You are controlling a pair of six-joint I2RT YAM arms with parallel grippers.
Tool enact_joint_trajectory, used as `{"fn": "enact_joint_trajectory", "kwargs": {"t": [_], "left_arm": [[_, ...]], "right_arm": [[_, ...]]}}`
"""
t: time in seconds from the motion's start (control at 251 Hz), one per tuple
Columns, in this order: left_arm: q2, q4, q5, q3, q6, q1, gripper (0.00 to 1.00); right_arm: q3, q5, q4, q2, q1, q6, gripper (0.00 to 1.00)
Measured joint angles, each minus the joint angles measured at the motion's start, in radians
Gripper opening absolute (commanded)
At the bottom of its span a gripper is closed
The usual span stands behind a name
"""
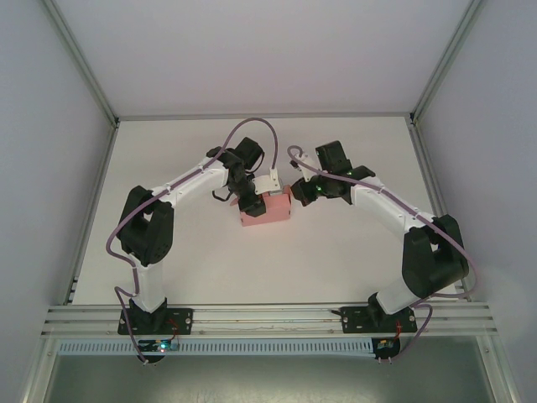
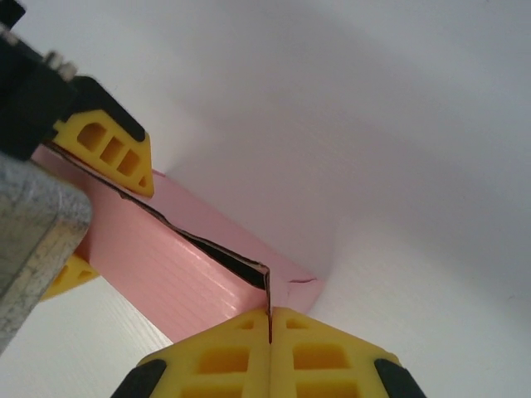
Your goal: Assemble paper box
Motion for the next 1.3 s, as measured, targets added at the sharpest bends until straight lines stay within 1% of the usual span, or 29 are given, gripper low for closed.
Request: {"fn": "enact_joint_trajectory", "kwargs": {"t": [0.188, 0.371, 0.651, 0.782, 0.854, 1.018, 1.173, 1.301], "left_arm": [[0.001, -0.002, 0.0, 0.013, -0.004, 0.0, 0.39], [0.003, -0.01, -0.021, 0.014, -0.018, 0.0, 0.39], [0.005, -0.032, -0.05, 0.017, -0.039, 0.0, 0.39], [0.006, -0.033, -0.056, 0.018, -0.047, 0.002, 0.39], [0.007, -0.033, -0.058, 0.019, -0.051, 0.002, 0.39], [0.008, -0.033, -0.061, 0.02, -0.054, 0.002, 0.39], [0.009, -0.033, -0.061, 0.021, -0.051, 0.002, 0.39], [0.016, -0.045, -0.063, 0.033, -0.049, 0.002, 0.39]], "right_arm": [[0.048, -0.018, -0.025, 0.005, 0.002, 0.203, 0.0], [0.066, -0.065, -0.009, 0.051, 0.002, 0.4, 0.0], [0.066, -0.109, 0.037, 0.088, 0.002, 0.554, 0.0], [0.061, -0.117, 0.062, 0.1, 0.002, 0.56, 0.0], [0.048, -0.119, 0.082, 0.099, 0.002, 0.536, 0.0], [0.001, -0.102, 0.129, 0.074, 0.003, 0.414, 0.0], [-0.069, -0.037, 0.195, 0.027, 0.029, 0.292, 0.0], [-0.111, 0.003, 0.246, 0.001, 0.044, 0.249, 0.0]]}}
